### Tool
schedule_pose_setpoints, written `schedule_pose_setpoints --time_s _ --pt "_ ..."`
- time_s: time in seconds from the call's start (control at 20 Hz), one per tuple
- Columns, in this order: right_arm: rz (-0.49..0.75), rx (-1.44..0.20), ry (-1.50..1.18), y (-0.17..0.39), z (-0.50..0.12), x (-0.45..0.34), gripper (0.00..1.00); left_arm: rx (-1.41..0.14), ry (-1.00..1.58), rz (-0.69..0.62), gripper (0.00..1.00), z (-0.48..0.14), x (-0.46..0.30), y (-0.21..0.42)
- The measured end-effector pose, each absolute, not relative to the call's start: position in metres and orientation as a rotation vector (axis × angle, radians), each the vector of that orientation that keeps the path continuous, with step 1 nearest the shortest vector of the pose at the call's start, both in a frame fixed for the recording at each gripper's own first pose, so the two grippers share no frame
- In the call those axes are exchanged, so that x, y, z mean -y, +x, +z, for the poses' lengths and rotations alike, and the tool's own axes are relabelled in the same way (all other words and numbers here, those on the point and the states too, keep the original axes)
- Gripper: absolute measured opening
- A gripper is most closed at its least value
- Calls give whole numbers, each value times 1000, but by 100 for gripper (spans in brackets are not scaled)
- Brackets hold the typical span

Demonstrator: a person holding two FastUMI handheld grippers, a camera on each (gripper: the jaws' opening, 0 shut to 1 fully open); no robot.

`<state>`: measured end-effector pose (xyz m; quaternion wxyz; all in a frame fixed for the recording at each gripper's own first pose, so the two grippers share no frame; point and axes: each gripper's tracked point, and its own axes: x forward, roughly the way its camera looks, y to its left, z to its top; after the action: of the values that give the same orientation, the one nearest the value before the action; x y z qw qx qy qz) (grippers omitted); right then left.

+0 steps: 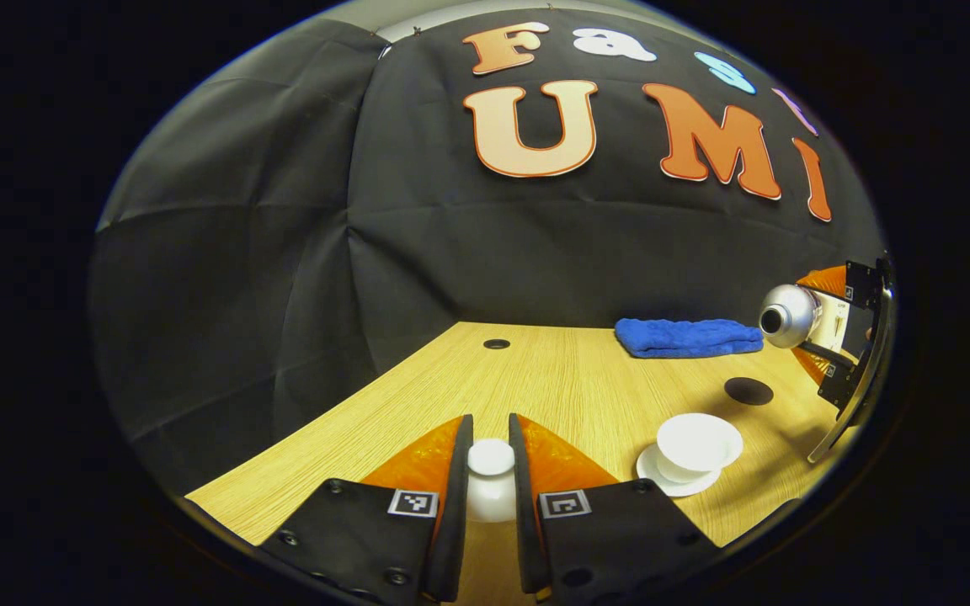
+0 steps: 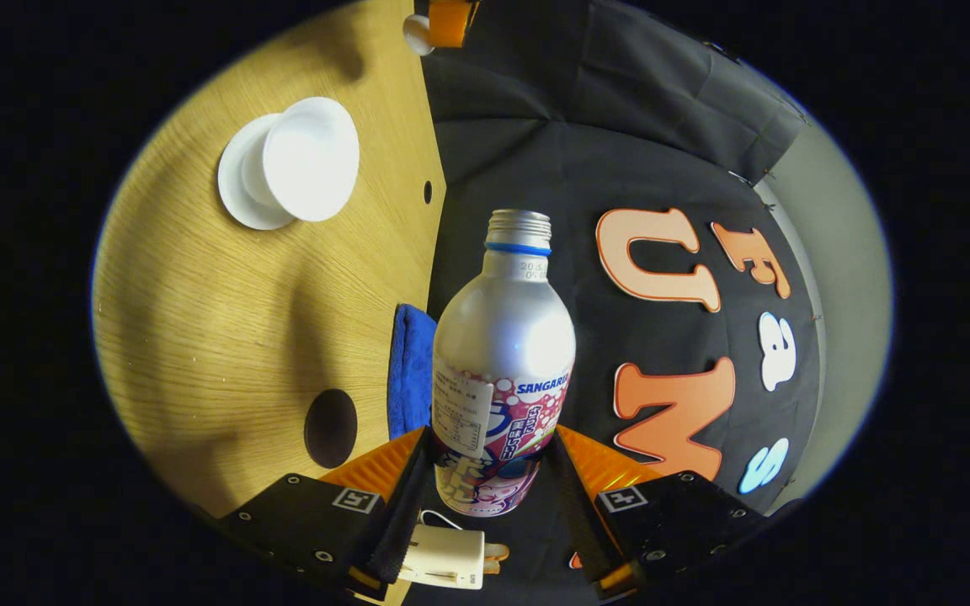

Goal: Open the teacup lid with one hand, grasp the water bottle and pour water into the teacup with the other hand; after pouring, place the water bottle on the coaster and then close the teacup lid.

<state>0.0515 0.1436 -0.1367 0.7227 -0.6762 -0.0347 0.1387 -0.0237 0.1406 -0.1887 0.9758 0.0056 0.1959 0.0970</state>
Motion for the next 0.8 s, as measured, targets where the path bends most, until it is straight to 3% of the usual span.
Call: schedule_pose_setpoints --time_s 0.8 --pt "258 295 -1656 44 -114 -161 76 -407 3 214 30 -194 -148 -21"
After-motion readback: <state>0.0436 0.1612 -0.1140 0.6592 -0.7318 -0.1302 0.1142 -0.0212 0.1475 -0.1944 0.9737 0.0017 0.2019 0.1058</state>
